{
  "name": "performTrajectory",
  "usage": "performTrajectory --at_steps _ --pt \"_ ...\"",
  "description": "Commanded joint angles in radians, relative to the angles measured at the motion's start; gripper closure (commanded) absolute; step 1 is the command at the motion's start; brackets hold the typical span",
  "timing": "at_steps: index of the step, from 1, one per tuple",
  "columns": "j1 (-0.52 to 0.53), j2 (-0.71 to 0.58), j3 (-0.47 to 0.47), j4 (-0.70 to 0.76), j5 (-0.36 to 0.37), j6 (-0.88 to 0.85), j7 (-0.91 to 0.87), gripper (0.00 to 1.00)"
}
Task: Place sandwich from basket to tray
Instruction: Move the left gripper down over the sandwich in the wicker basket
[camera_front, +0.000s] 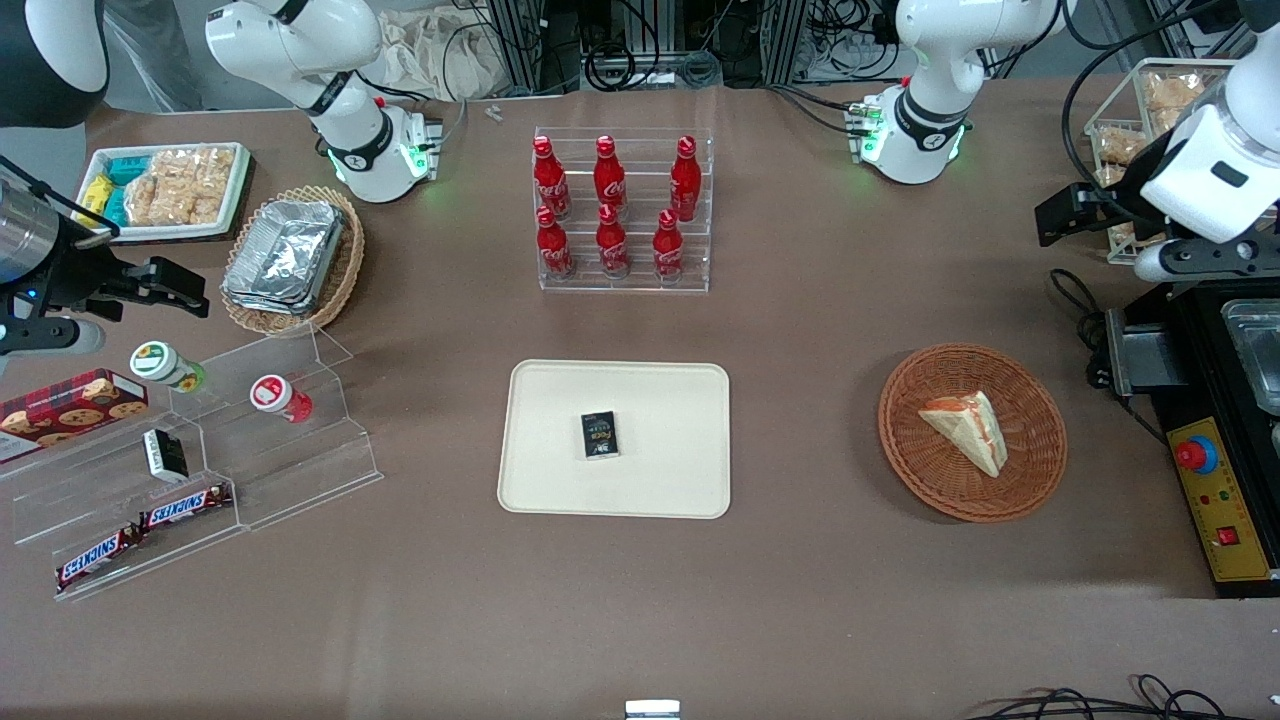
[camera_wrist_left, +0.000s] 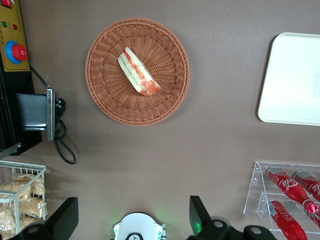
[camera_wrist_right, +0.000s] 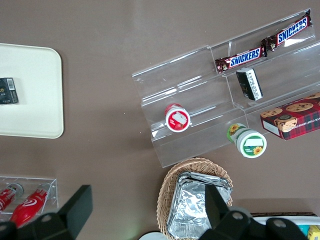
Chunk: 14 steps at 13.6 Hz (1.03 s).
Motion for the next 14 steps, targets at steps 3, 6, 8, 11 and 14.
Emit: performTrajectory --at_steps 3,6,8,11,14 --pt "-0.014 0.026 0.037 0.052 0.012 -0.021 -0.088 0.00" --pt "-0.011 0.050 0.043 -0.003 0.014 0.032 -0.327 0.00" --pt "-0.009 0.050 0.075 -0.105 0.000 0.149 -0.475 0.00" --pt "-0.011 0.050 0.090 -0.314 -0.003 0.354 -0.602 0.00" --pt "-0.011 0.064 0.090 -0.525 0.009 0.649 -0.678 0.00"
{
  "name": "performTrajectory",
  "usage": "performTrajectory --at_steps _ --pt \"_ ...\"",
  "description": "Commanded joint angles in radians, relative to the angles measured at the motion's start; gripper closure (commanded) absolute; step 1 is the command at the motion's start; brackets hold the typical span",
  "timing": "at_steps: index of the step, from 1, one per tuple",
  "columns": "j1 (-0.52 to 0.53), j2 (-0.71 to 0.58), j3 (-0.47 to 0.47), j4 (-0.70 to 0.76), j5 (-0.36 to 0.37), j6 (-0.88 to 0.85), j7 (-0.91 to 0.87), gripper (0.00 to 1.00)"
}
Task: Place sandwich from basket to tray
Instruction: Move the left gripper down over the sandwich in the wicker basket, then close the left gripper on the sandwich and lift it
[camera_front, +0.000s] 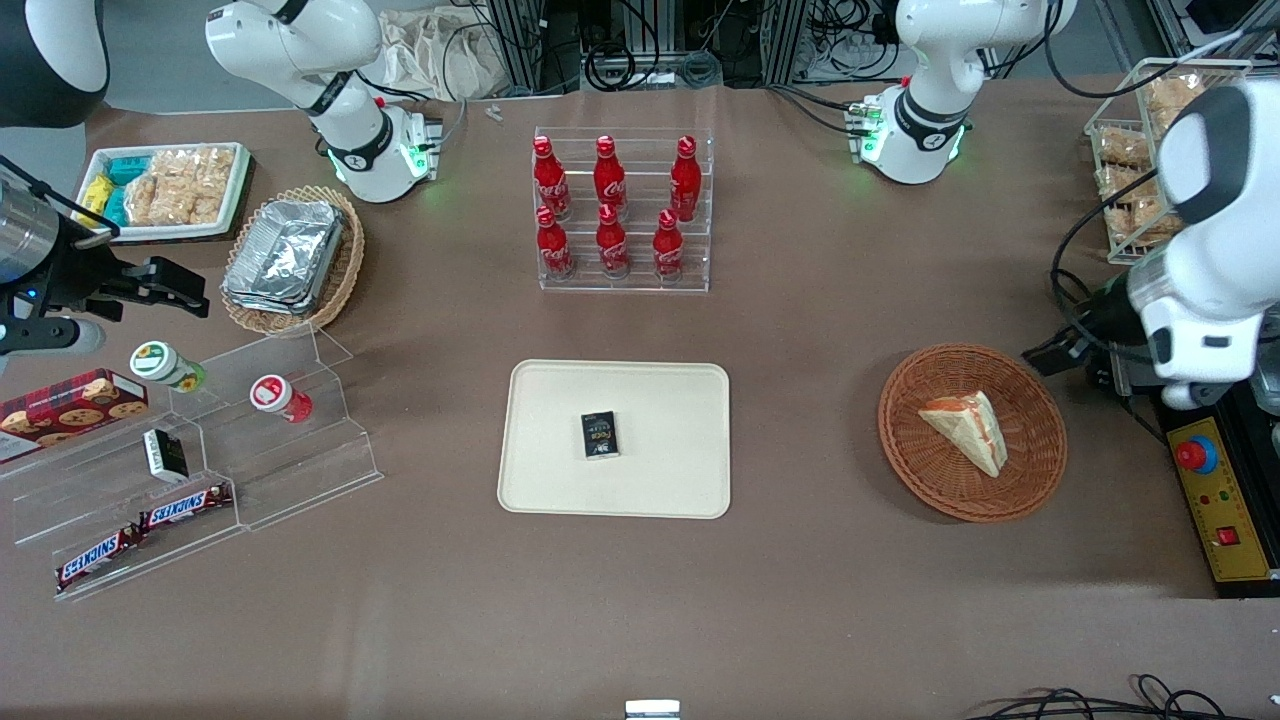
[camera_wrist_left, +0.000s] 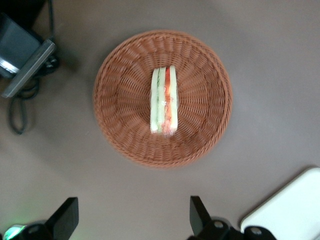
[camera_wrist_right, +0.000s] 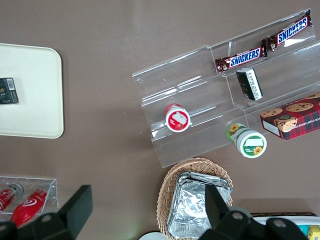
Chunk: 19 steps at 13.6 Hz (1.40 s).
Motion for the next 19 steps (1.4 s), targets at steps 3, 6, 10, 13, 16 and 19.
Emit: performTrajectory --at_steps 3,6,10,13,16,19 --pt "-0.009 0.083 0.005 -0.184 0.018 0.300 -0.107 0.00" --pt "-0.009 0.154 0.005 -0.197 0.023 0.415 -0.134 0.00" --pt "-0.009 0.238 0.008 -0.222 0.025 0.529 -0.136 0.00" --pt "-0.008 0.284 0.010 -0.220 0.040 0.567 -0.139 0.03" --pt "-0.005 0.304 0.028 -0.211 0.089 0.577 -0.151 0.94" --pt "-0.006 0.242 0.025 -0.190 0.089 0.539 -0.176 1.00"
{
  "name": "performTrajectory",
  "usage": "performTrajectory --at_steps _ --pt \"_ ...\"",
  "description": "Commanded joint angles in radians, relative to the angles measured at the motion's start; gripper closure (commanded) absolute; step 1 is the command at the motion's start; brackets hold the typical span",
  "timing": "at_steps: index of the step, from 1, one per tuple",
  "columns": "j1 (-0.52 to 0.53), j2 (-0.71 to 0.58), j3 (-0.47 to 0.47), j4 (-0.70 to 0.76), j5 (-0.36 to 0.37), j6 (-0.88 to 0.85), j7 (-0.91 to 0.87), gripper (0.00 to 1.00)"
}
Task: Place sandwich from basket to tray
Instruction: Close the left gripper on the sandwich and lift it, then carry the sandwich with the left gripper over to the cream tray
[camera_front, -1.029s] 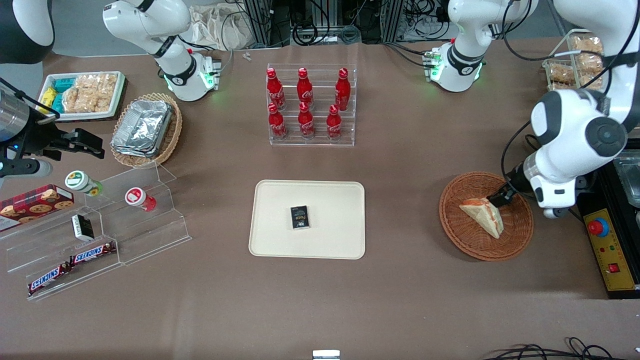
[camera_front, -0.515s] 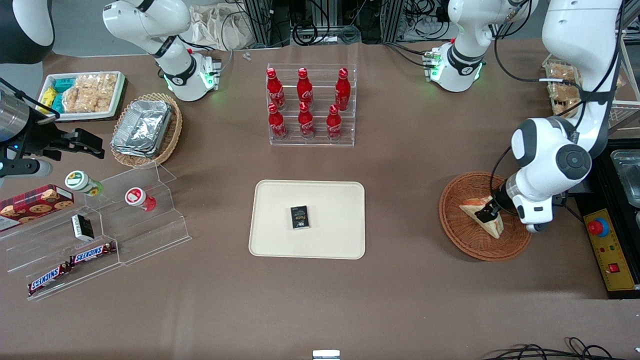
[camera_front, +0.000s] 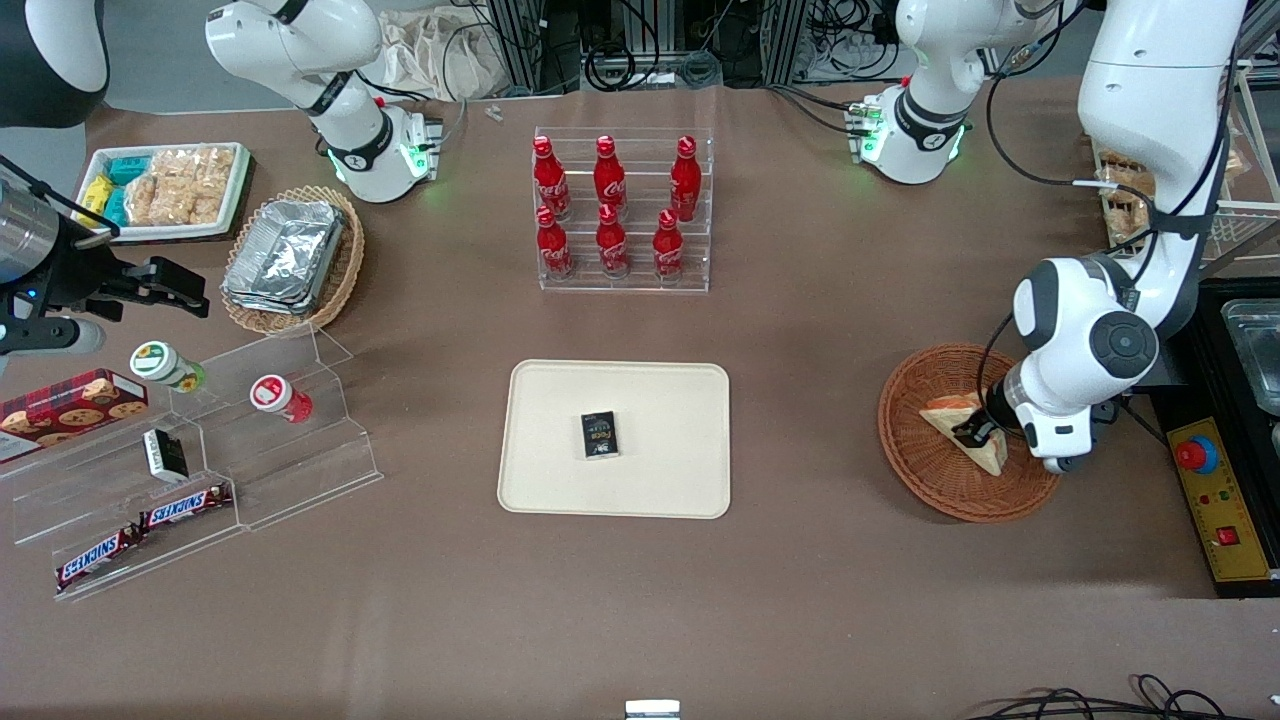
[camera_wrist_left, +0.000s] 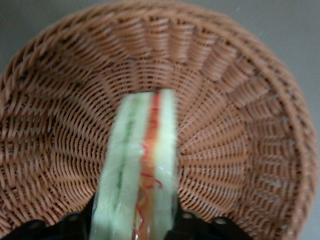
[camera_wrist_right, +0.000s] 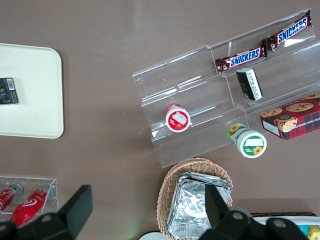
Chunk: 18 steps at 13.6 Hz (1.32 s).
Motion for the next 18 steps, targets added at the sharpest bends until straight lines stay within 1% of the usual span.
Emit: performTrajectory --at_steps 1,2,3,5,6,8,9,11,12,14,16,18 --pt "-0.013 -0.101 -0.003 0.020 0.024 -0.086 -0.042 1.00" --pt "-0.018 -0.140 -0.012 0.049 0.021 -0.164 -0.039 1.00" --pt "-0.019 -0.167 -0.046 0.090 0.016 -0.255 -0.039 1.00" --pt "-0.018 -0.175 -0.158 0.190 0.015 -0.422 -0.025 1.00" --pt "-0.019 -0.166 -0.224 0.231 0.016 -0.455 -0.017 1.00" --pt "-0.019 -0.145 -0.354 0.250 0.022 -0.431 -0.002 1.00" --pt "-0.019 -0.123 -0.411 0.253 0.022 -0.390 0.009 1.00" --pt "-0.041 -0.056 -0.495 0.266 0.027 -0.352 0.114 1.00" --pt "-0.082 -0.016 -0.500 0.279 0.042 -0.352 0.145 1.00" --pt "-0.127 0.063 -0.502 0.305 0.108 -0.305 0.191 1.00" --pt "-0.174 0.145 -0.502 0.333 0.157 -0.210 0.201 1.00" --pt "-0.187 0.232 -0.499 0.342 0.229 -0.092 0.194 1.00"
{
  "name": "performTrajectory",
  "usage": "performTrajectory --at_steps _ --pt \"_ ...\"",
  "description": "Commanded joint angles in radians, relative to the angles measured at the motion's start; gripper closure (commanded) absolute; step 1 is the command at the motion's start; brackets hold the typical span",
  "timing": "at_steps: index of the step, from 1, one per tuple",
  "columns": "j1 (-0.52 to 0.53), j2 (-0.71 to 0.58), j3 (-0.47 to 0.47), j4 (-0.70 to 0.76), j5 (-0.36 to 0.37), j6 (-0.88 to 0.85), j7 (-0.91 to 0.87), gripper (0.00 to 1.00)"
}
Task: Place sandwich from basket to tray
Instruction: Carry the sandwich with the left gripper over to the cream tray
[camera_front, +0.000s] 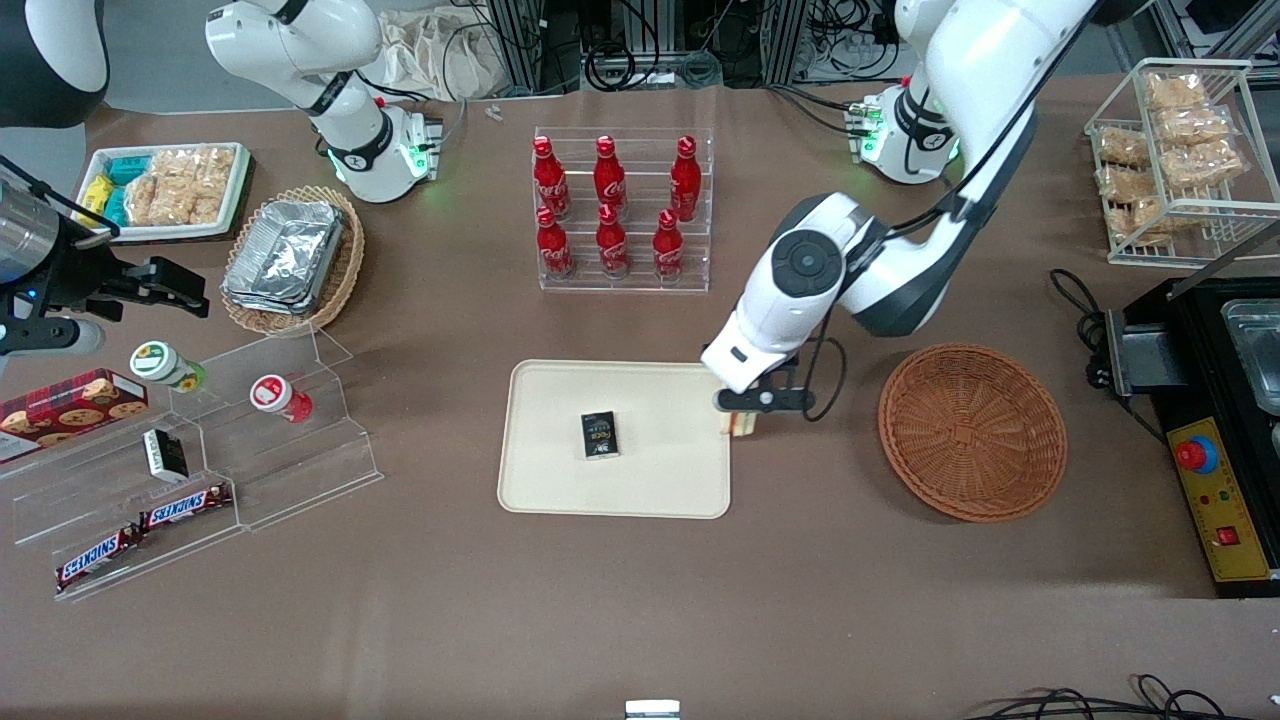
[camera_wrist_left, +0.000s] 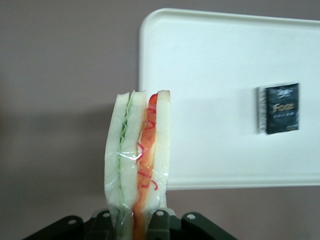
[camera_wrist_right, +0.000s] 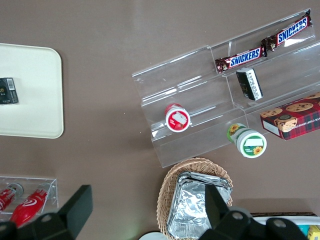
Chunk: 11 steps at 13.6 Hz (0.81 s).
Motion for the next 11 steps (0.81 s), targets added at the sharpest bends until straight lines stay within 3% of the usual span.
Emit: performTrajectory --at_steps 1,4,5,7,11 --pt "-0.016 0.132 0.002 0.068 0.090 0.108 0.012 1.00" --pt "-0.023 0.216 0.005 0.108 0.138 0.131 0.003 1.00" --pt "-0.023 0.232 0.005 0.114 0.137 0.131 0.001 0.85" --pt "-0.021 0.259 0.005 0.149 0.132 0.133 -0.015 0.00" --pt "-0.004 0.180 0.003 0.146 0.120 0.119 -0.101 0.00"
